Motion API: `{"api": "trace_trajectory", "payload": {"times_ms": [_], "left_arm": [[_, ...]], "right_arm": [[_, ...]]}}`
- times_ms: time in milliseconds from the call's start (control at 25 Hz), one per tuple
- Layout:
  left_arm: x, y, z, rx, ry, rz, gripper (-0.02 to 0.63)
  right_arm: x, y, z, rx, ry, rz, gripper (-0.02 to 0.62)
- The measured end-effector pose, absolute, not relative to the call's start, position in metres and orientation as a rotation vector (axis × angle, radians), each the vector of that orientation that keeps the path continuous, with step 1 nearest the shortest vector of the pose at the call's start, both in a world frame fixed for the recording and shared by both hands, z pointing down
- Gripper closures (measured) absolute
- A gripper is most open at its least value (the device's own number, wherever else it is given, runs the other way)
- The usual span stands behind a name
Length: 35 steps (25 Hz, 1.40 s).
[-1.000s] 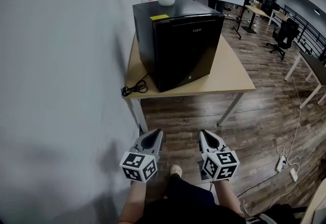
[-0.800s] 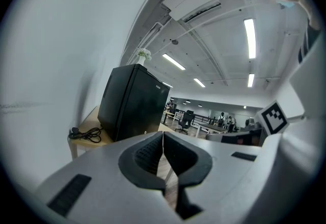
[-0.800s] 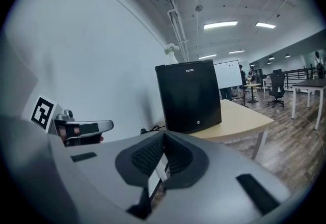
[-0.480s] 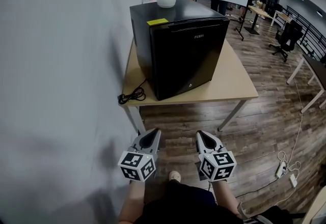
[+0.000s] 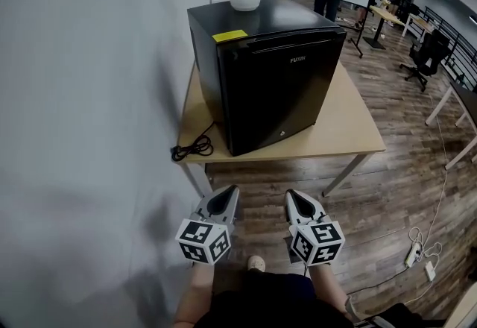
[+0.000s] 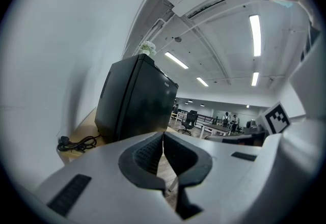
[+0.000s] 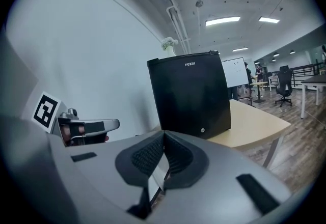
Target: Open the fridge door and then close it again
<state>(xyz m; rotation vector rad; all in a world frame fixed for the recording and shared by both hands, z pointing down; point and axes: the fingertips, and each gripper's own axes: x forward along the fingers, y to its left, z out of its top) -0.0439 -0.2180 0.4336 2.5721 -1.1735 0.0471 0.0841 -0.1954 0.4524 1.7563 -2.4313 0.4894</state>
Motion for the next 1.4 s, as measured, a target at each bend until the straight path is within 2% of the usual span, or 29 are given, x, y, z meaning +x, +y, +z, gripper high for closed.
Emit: {"api": "trace_trajectory", "payload": {"times_ms": [720, 1080, 1400], "left_arm": [[-0.037, -0.259, 0.428, 2.583, -1.269, 0.036, 0.6], [-0.045, -0.271, 0.408, 2.552, -1.329, -0.037, 0.6], [-0.036, -0.289, 0.377, 2.629, -1.281, -0.046, 0.6]], "right_arm": [[0.098, -0.255, 0.451, 1.615, -2.499, 0.345, 0.606], [0.078, -0.278, 0.382, 1.265, -2.658, -0.027, 0.604], [0.066, -0.309, 0.318, 1.092, -2.39, -0.579, 0.604]]}}
